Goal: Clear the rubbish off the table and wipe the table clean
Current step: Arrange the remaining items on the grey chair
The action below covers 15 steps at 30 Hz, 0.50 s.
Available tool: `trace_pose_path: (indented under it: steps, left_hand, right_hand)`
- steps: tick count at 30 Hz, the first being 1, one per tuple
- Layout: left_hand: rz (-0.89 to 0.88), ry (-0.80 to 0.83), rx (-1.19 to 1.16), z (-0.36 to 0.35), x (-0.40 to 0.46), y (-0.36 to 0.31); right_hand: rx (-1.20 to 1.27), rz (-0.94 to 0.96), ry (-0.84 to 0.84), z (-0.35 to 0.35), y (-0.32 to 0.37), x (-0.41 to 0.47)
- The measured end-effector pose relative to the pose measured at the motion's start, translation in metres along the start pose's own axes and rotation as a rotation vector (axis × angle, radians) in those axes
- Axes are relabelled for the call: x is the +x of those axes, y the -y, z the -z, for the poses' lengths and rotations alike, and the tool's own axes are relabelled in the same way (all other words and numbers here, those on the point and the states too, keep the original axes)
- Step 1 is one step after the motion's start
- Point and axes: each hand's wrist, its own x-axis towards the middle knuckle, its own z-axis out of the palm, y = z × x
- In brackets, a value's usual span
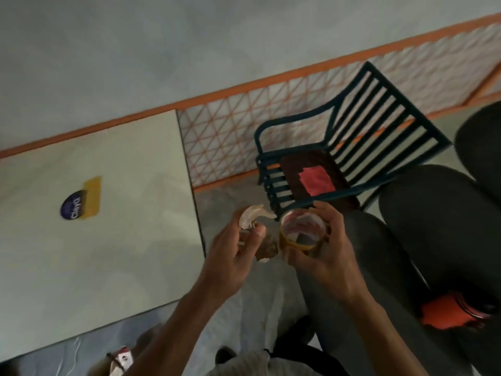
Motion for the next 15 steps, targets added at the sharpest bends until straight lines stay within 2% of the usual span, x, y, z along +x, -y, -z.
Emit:
trace_pose_path:
  steps: [15]
  left_hand:
    - [0.160, -0.336, 0.042, 0.190, -0.167, 0.107]
  right_hand:
    - [-0.061, 0.083, 0.293, -0.241, 0.040, -0.073]
